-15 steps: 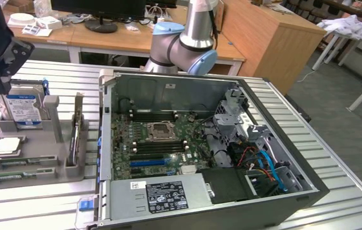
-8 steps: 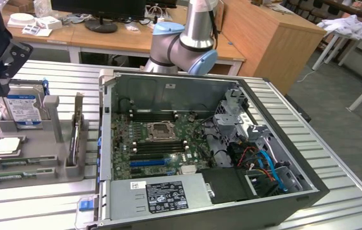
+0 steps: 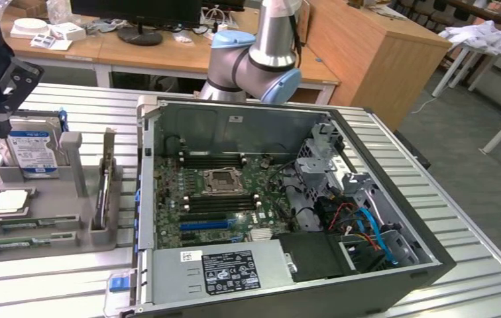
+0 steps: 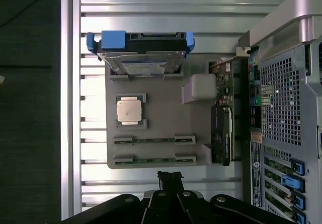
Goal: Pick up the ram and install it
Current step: 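Reach for the ram, then pick up the ram and move it above insertion slot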
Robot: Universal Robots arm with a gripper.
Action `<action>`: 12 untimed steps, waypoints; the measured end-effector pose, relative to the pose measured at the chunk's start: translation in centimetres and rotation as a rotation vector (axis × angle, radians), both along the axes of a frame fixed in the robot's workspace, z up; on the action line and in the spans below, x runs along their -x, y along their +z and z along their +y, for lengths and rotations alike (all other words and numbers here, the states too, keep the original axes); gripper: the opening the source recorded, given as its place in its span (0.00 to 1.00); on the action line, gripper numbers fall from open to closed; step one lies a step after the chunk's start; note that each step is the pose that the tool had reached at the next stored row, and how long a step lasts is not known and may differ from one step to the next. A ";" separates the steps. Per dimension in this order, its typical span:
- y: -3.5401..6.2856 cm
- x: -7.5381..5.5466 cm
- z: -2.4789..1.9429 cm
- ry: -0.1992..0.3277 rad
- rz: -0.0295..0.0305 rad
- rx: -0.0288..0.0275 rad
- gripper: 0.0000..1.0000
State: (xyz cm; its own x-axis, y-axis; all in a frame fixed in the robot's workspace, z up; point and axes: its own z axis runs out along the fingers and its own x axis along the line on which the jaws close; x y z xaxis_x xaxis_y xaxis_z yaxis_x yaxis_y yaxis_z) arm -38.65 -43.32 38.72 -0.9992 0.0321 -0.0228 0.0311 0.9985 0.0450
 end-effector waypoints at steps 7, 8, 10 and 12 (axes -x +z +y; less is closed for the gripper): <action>0.00 0.0 -0.03 0.000 0.0000 0.0000 0.11; 0.00 0.0 -0.03 0.000 0.0000 0.0000 0.11; 0.00 0.0 -0.03 0.000 0.0000 0.0000 0.11; 0.00 0.0 -0.03 0.000 0.0000 0.0000 0.11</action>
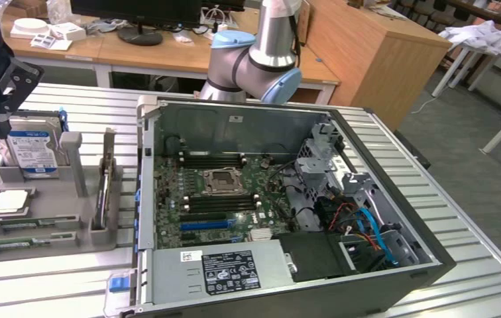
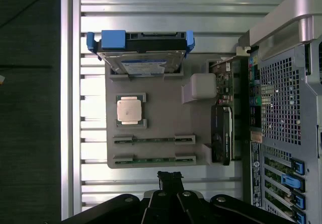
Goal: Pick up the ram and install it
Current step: 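Pick up the ram and move it above insertion slot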
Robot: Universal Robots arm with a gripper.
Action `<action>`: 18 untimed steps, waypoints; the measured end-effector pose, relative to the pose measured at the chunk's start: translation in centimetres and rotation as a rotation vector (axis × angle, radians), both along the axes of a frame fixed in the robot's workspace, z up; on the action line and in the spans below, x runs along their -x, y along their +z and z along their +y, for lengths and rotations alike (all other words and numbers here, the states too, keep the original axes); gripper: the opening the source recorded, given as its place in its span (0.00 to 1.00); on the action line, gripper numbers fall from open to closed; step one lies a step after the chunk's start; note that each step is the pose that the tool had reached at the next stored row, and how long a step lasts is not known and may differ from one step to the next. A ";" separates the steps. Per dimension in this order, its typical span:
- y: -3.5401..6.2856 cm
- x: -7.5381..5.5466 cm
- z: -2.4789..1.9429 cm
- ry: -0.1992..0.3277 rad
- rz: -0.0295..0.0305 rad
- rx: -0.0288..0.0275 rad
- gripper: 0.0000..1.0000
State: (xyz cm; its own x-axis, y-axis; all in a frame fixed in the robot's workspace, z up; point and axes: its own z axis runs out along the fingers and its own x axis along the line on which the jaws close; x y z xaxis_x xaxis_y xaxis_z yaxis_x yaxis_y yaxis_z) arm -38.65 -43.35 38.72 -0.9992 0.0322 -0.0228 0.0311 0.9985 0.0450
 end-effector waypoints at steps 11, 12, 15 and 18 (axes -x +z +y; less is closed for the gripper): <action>-0.01 0.0 0.00 0.081 0.0000 -0.0001 0.11; -0.01 0.0 0.00 0.099 -0.0001 0.0000 0.11; -0.02 0.0 0.00 0.154 0.0000 0.0000 0.11; -0.02 0.0 0.00 0.208 0.0000 0.0000 0.11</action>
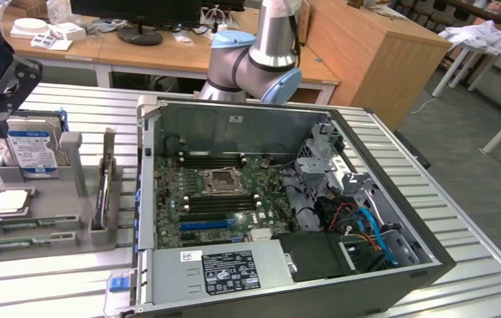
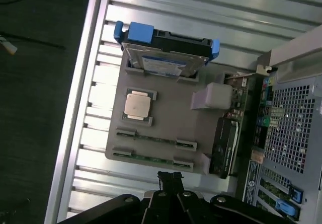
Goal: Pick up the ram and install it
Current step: 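Pick up the ram and move it above insertion slot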
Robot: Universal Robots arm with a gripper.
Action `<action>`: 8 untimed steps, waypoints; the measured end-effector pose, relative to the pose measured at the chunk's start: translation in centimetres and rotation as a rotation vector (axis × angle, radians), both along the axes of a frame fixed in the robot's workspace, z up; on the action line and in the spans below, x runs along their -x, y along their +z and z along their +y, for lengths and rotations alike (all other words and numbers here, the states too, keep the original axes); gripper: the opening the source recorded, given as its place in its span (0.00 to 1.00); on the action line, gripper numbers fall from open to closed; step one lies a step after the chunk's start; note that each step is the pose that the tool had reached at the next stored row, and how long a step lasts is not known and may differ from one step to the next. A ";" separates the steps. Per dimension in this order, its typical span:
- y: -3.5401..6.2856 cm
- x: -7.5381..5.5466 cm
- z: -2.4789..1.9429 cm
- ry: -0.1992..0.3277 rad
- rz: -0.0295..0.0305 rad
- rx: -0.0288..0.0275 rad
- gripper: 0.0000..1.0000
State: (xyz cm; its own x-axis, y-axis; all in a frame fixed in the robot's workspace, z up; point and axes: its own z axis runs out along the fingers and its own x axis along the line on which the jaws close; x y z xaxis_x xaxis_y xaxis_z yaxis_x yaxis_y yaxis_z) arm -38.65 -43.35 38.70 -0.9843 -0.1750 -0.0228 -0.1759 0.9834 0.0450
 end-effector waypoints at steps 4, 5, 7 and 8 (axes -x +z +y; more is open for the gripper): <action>-0.02 0.0 0.00 0.074 0.0000 -0.0001 0.11; -0.02 0.0 0.00 0.091 0.0000 0.0000 0.11; -0.03 0.0 0.00 0.127 0.0000 0.0000 0.11; -0.03 0.0 0.00 0.145 0.0000 0.0000 0.11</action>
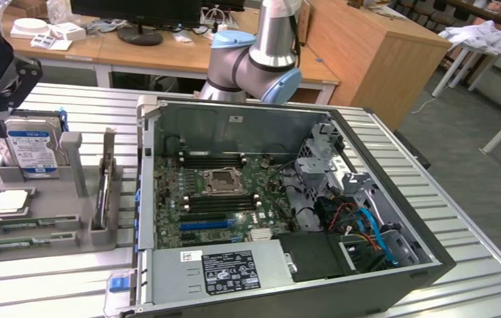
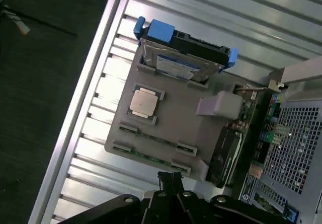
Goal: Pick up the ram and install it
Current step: 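Pick up the ram and move it above insertion slot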
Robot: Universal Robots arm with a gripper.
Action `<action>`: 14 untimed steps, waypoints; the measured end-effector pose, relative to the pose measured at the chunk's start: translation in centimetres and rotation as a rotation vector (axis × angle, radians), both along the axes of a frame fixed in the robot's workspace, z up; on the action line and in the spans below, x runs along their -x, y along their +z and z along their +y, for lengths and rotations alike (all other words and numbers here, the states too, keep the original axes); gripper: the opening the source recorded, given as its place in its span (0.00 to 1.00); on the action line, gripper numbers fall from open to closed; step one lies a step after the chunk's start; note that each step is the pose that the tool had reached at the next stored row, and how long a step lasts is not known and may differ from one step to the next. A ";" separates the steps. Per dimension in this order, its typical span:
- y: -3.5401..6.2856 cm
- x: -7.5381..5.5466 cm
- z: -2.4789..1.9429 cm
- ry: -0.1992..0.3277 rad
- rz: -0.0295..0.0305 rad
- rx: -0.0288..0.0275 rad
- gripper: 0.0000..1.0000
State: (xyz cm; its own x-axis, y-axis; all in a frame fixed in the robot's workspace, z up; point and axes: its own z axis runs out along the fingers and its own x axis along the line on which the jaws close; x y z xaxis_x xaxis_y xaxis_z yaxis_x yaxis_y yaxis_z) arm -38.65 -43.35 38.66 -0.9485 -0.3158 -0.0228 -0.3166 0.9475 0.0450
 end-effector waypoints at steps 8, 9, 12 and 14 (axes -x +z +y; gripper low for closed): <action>-0.03 0.0 0.00 0.145 0.0000 -0.0001 0.11; -0.03 0.0 0.00 0.165 -0.0001 -0.0001 0.11; -0.04 0.0 0.00 0.219 0.0000 0.0000 0.11; -0.05 0.0 0.00 0.254 0.0000 0.0000 0.11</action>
